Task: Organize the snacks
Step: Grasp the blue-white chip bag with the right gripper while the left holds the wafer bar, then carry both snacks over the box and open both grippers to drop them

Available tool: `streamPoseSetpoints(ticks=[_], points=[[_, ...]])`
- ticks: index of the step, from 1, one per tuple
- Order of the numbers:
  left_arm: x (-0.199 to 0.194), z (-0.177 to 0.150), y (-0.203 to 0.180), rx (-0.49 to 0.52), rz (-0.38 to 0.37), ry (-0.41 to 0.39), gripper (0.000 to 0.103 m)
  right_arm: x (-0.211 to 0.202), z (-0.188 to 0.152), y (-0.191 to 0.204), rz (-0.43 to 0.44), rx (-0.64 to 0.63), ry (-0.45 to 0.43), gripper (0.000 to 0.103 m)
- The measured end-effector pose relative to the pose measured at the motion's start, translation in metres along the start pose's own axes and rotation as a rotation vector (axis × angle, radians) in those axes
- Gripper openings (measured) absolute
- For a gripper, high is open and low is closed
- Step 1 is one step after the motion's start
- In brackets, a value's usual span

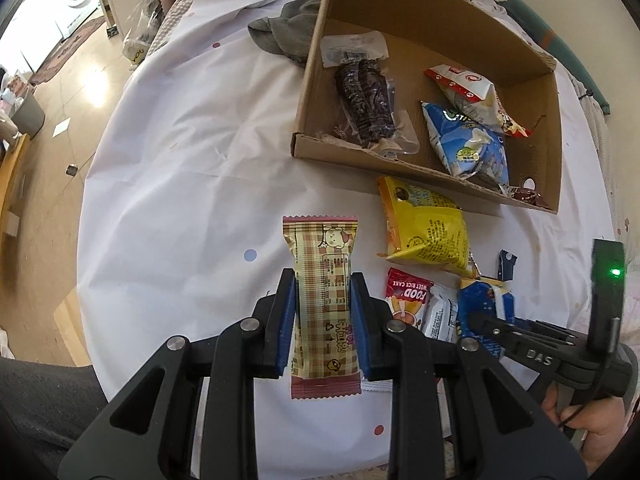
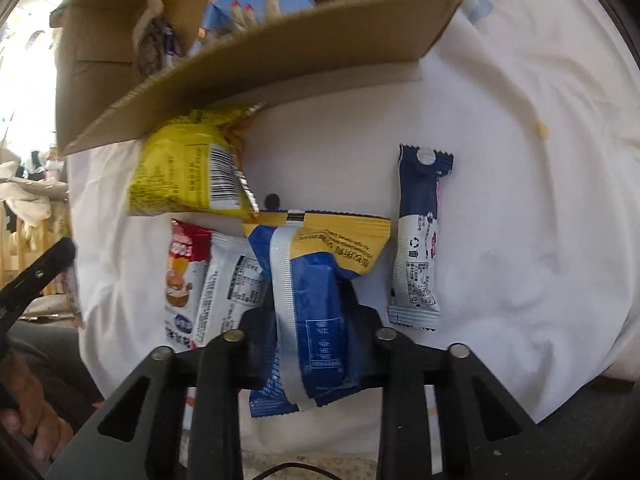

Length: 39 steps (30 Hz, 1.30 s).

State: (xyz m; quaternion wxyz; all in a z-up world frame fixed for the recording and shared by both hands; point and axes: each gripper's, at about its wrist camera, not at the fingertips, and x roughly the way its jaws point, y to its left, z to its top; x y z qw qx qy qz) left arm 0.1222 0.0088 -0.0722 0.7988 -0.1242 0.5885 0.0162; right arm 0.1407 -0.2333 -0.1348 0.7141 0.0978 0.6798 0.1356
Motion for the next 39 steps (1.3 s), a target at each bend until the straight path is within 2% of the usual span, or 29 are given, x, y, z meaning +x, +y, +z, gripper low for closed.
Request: streamPoseSetpoints(ticks=[5, 10, 12, 21, 26, 31, 39], points=[[0.001, -0.001, 0.001, 0.005, 0.027, -0.006, 0.022, -0.018, -0.009, -0.012, 0.047, -0.013, -0.037, 0.026], [0.005, -0.002, 0.002, 0.004, 0.056, -0.012, 0.022, -0.047, -0.017, -0.020, 0.156, -0.015, -0.118, 0.025], [0.004, -0.002, 0.002, 0.009, 0.068, -0.024, 0.022, -0.058, -0.019, -0.020, 0.174, -0.026, -0.160, 0.025], [-0.005, -0.002, 0.007, 0.008, 0.098, -0.089, 0.022, -0.097, -0.024, -0.005, 0.287, -0.080, -0.313, 0.025], [-0.020, -0.002, 0.006, 0.010, 0.103, -0.165, 0.022, -0.114, -0.022, 0.005, 0.367, -0.106, -0.400, 0.025], [-0.036, 0.001, 0.003, 0.023, 0.106, -0.240, 0.022, -0.119, -0.018, 0.013, 0.385, -0.105, -0.432, 0.025], [-0.057, 0.008, -0.006, 0.046, 0.078, -0.280, 0.022, -0.129, -0.018, 0.017, 0.330, -0.122, -0.490, 0.025]])
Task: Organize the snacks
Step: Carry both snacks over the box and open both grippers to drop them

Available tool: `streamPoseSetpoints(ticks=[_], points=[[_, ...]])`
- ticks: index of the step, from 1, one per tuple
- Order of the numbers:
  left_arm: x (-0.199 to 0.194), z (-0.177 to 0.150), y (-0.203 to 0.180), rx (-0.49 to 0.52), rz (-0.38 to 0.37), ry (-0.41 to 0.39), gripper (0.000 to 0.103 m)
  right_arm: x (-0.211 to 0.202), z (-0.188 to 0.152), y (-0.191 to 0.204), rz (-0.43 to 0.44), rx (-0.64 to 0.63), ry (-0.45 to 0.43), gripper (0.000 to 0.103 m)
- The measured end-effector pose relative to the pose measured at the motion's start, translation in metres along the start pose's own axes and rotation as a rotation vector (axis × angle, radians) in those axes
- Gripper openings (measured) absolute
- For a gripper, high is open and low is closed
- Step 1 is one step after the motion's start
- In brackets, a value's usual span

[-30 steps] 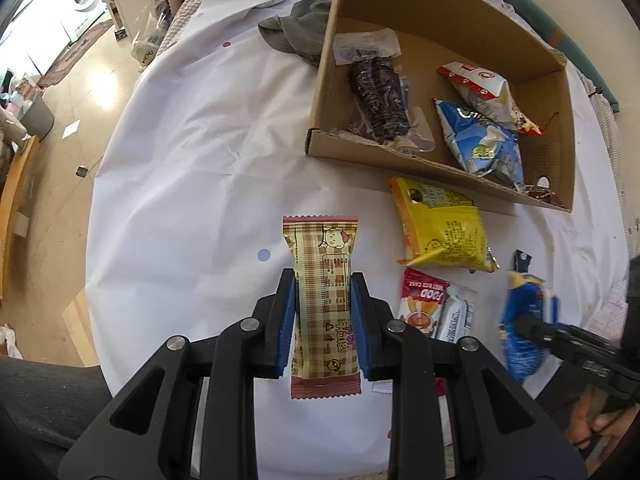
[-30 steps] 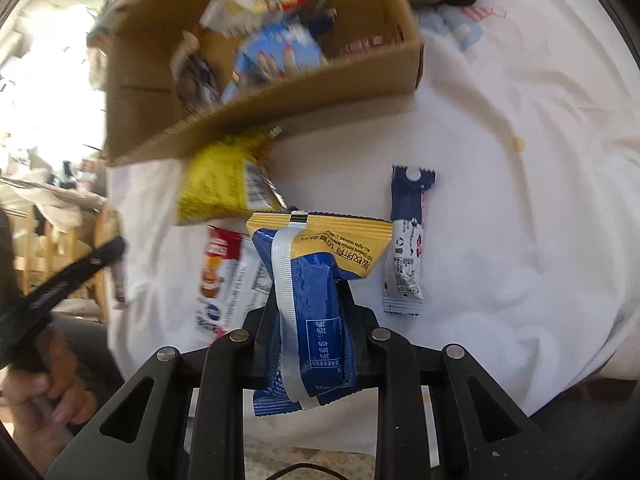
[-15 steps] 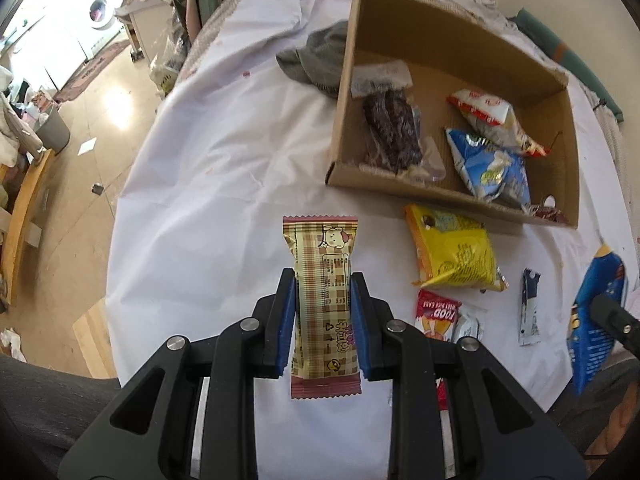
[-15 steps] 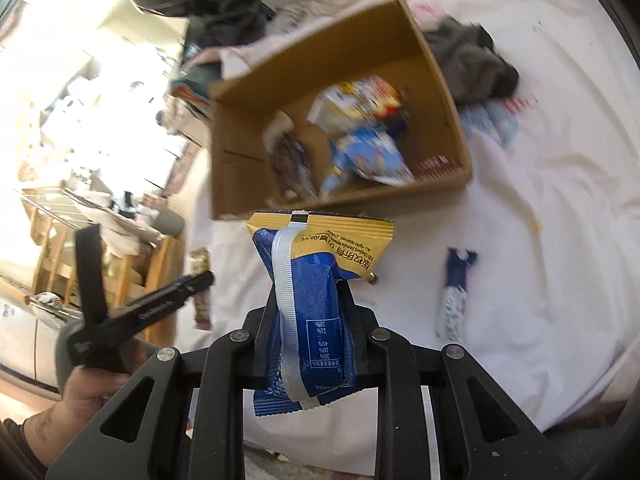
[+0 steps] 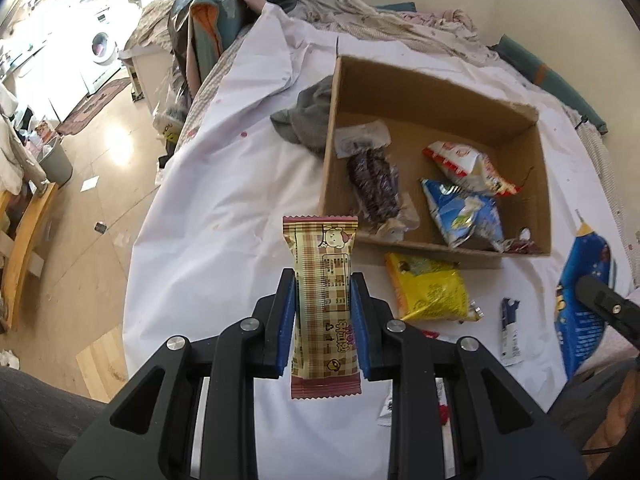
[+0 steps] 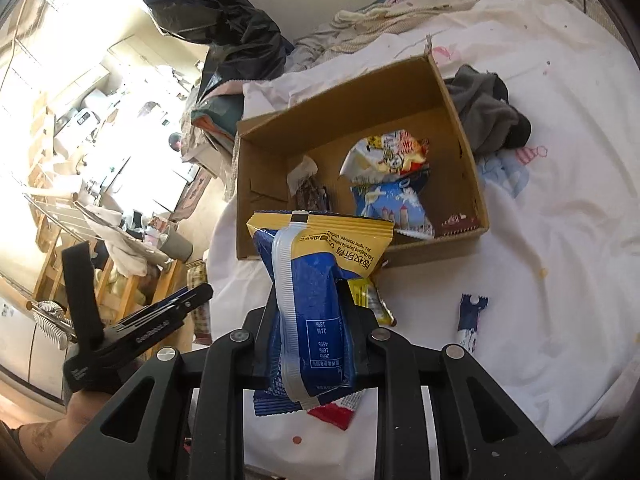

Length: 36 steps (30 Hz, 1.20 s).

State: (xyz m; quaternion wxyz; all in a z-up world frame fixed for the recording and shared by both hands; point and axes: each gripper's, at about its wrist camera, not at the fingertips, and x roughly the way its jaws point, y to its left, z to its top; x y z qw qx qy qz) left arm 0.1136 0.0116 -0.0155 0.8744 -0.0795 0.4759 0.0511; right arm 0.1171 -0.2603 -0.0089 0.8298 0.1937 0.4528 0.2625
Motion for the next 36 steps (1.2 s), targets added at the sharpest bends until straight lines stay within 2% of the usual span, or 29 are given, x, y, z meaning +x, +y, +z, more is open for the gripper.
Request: streamPoseSetpoints(ticks=[6, 17, 31, 36], points=[[-0.011, 0.020, -0.006, 0.011, -0.019, -0.031, 0.022, -0.007, 0.014, -0.001, -0.001, -0.004, -0.057, 0.025], [-0.006, 0.057, -0.017, 0.060, -0.024, -0.057, 0.022, -0.010, 0.050, -0.016, -0.024, 0.018, -0.131, 0.025], [0.020, 0.094, -0.042, 0.115, -0.070, -0.080, 0.022, 0.023, 0.088, -0.032, -0.037, 0.040, -0.128, 0.025], [0.042, 0.098, -0.044, 0.106, -0.107, -0.047, 0.022, 0.042, 0.096, -0.031, -0.035, 0.034, -0.105, 0.025]])
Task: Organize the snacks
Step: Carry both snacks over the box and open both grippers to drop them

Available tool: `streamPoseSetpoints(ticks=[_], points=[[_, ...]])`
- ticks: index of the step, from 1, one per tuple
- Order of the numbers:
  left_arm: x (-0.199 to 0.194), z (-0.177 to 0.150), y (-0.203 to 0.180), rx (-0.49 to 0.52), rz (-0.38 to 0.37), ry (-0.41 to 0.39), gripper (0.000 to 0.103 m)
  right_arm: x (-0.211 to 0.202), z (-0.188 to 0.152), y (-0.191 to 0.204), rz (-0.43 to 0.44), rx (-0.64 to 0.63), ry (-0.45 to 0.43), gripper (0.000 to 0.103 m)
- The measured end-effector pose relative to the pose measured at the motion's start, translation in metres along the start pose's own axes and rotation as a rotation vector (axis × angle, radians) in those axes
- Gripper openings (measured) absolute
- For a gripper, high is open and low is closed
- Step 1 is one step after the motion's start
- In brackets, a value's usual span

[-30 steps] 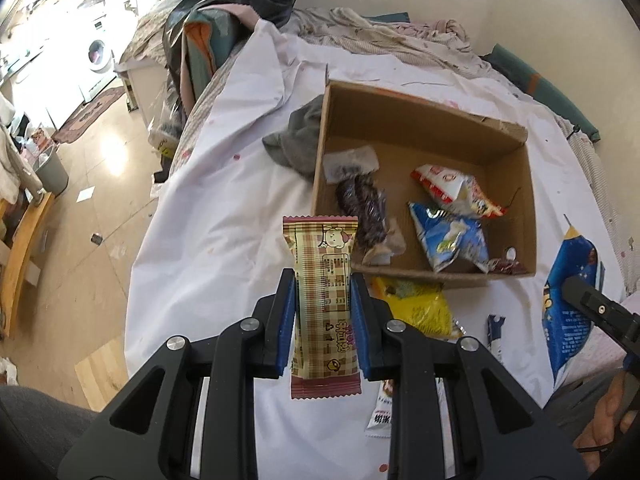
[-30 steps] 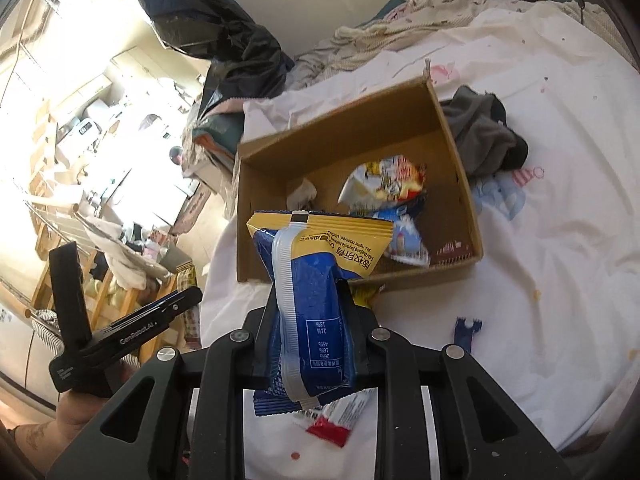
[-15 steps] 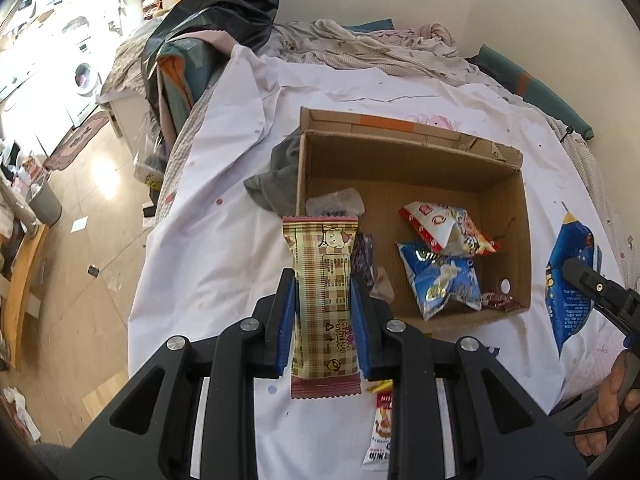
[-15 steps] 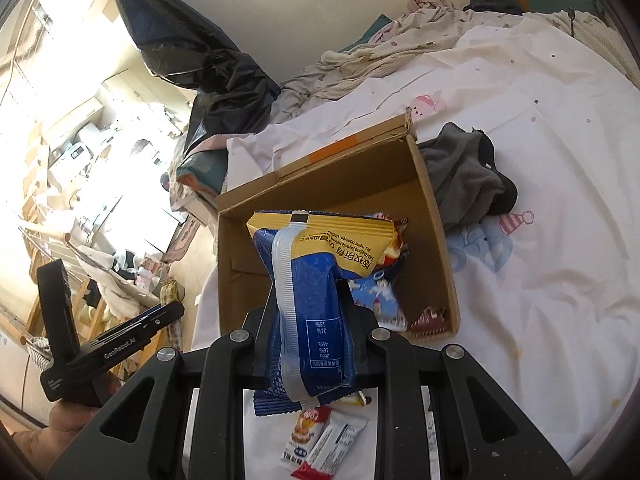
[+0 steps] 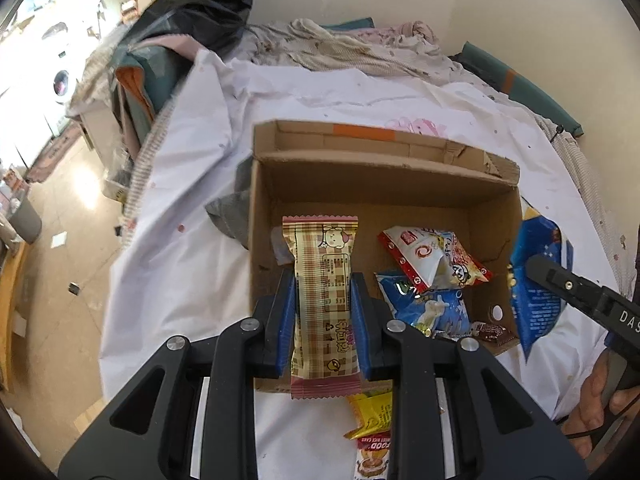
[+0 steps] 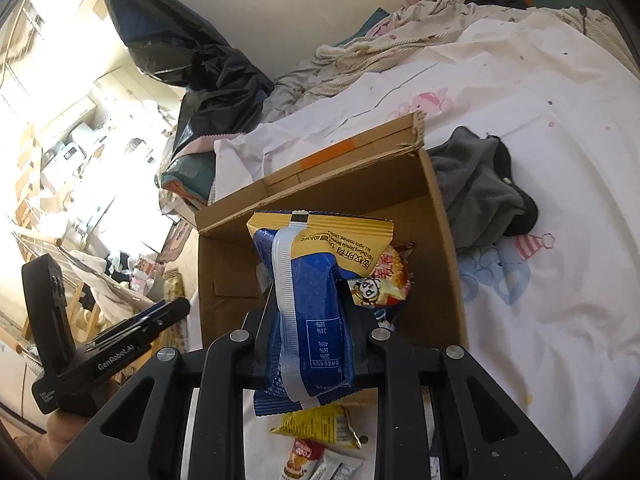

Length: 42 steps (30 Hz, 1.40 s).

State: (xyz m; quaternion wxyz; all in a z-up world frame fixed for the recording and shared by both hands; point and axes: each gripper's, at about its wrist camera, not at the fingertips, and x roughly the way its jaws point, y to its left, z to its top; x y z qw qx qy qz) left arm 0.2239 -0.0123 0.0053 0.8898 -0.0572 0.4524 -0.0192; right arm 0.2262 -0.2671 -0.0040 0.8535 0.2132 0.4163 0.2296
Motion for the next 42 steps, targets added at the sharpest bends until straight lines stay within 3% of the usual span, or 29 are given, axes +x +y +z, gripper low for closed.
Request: streamPoseSetpoints(ticks=[12, 16, 23, 34, 36, 37, 38, 39, 42], points=[[0.030, -0.008, 0.001, -0.030, -0.036, 0.079, 0.022, 0.052, -0.003, 0.024, 0.036, -0.088, 0.095, 0.026], [0.031, -0.007, 0.000, -0.024, -0.013, 0.075, 0.022, 0.063, -0.006, 0.026, 0.026, -0.095, 0.114, 0.026], [0.041, -0.011, 0.001, -0.033, 0.001, 0.110, 0.023, 0.065, -0.006, 0.021, 0.011, -0.093, 0.127, 0.029], [0.032, -0.012, 0.002, -0.026, 0.008, 0.083, 0.025, 0.063, -0.006, 0.019, 0.028, -0.075, 0.109, 0.030], [0.031, -0.012, 0.003, -0.030, 0.005, 0.084, 0.026, 0.063, -0.007, 0.018, 0.027, -0.069, 0.111, 0.039], [0.031, -0.012, 0.004, -0.031, 0.005, 0.084, 0.027, 0.063, -0.007, 0.017, 0.027, -0.062, 0.111, 0.055], [0.030, -0.012, 0.004, -0.033, 0.005, 0.082, 0.029, 0.063, -0.005, 0.017, 0.031, -0.056, 0.107, 0.063], [0.029, -0.013, 0.004, -0.035, 0.001, 0.078, 0.038, 0.062, -0.004, 0.016, 0.034, -0.049, 0.096, 0.071], [0.024, -0.014, 0.006, -0.051, -0.004, 0.063, 0.071, 0.059, -0.003, 0.014, 0.035, -0.040, 0.082, 0.071]])
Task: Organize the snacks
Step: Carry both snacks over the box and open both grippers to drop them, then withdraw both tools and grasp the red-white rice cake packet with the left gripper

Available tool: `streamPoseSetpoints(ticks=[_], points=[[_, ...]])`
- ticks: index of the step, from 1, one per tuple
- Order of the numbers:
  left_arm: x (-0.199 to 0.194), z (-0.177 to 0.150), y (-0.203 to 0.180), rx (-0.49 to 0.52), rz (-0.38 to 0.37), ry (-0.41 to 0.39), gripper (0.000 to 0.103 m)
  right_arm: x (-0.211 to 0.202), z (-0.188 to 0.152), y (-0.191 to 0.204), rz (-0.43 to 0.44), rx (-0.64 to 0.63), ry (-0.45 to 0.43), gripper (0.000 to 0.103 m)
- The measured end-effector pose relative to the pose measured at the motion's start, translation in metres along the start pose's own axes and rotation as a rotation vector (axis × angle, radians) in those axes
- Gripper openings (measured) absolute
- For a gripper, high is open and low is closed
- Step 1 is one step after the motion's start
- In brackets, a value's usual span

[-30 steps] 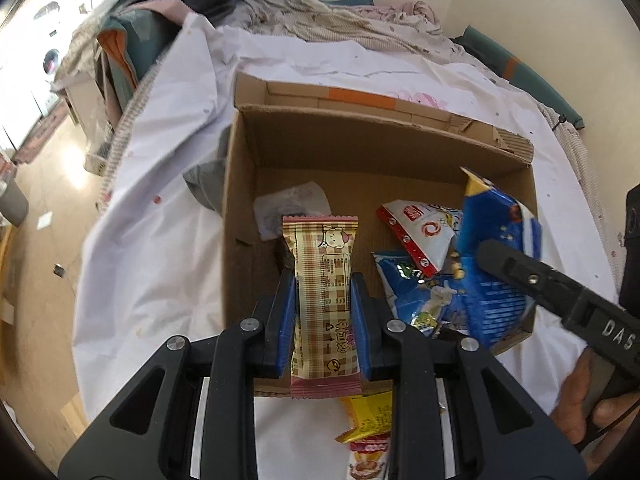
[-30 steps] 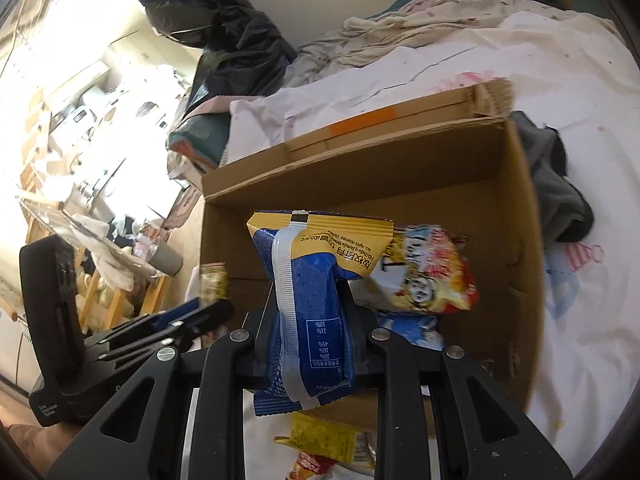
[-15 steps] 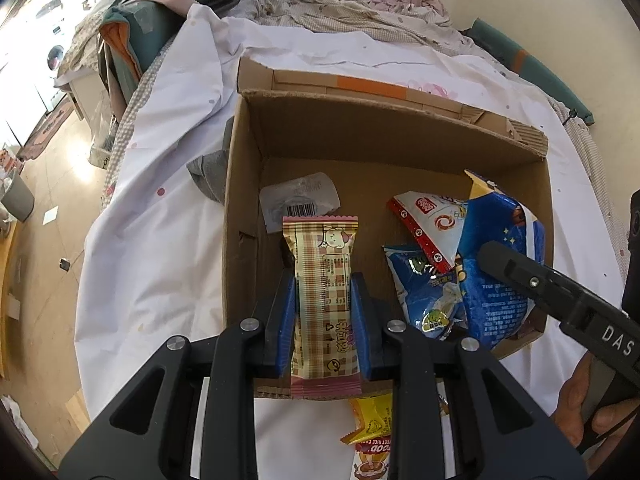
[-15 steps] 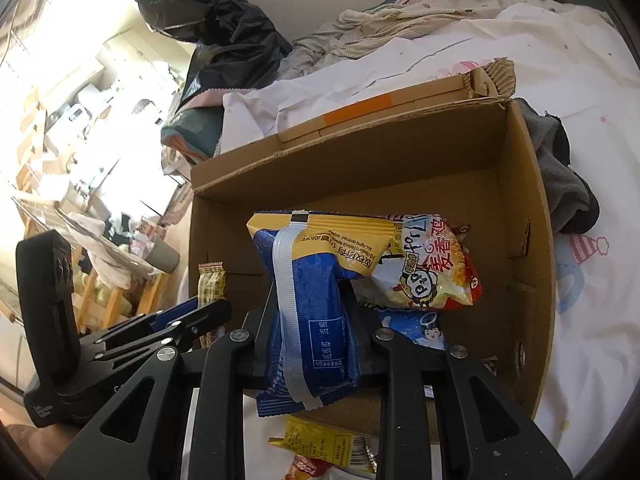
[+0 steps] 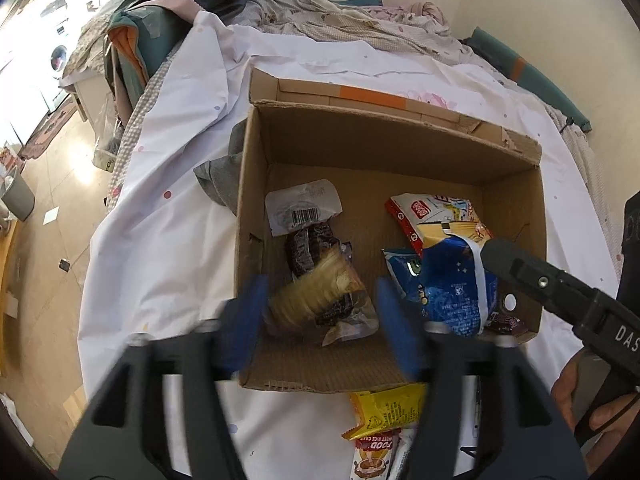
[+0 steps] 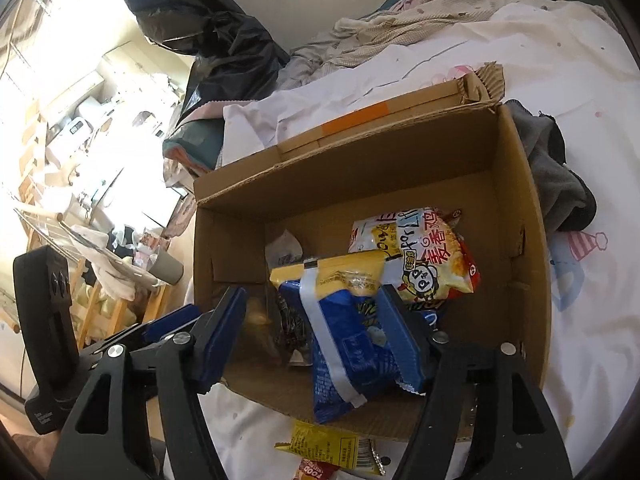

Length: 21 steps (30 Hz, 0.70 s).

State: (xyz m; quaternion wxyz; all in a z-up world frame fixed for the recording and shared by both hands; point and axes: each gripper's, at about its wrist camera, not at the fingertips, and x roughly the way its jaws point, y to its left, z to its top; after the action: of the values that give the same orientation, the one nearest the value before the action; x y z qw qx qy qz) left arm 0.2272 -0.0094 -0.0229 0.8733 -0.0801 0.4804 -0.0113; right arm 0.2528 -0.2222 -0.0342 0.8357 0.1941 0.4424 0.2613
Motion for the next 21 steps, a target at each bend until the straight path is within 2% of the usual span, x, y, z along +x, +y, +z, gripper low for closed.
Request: streamPoseSetpoints(ticks=[1, 3, 13, 15, 16, 21], points=[[-0.002, 0.000, 0.001, -0.006, -0.005, -0.007, 0.079, 0.000, 0.000, -0.001, 0.002, 0.006, -0.001, 0.071], [-0.006, 0.000, 0.002, -0.011, -0.008, -0.019, 0.084, -0.001, 0.001, -0.003, 0.002, 0.018, -0.001, 0.072], [-0.016, -0.003, 0.009, -0.009, 0.018, -0.057, 0.084, -0.011, -0.003, -0.004, -0.008, 0.033, -0.004, 0.072], [-0.020, -0.004, 0.009, 0.008, 0.000, -0.062, 0.084, -0.019, -0.005, -0.003, -0.014, 0.036, -0.008, 0.072], [-0.023, -0.004, 0.008, 0.020, -0.018, -0.068, 0.084, -0.019, -0.005, -0.003, -0.014, 0.036, -0.008, 0.072], [-0.041, -0.008, 0.007, 0.042, 0.025, -0.137, 0.085, -0.037, -0.011, -0.002, -0.025, 0.045, -0.025, 0.072]])
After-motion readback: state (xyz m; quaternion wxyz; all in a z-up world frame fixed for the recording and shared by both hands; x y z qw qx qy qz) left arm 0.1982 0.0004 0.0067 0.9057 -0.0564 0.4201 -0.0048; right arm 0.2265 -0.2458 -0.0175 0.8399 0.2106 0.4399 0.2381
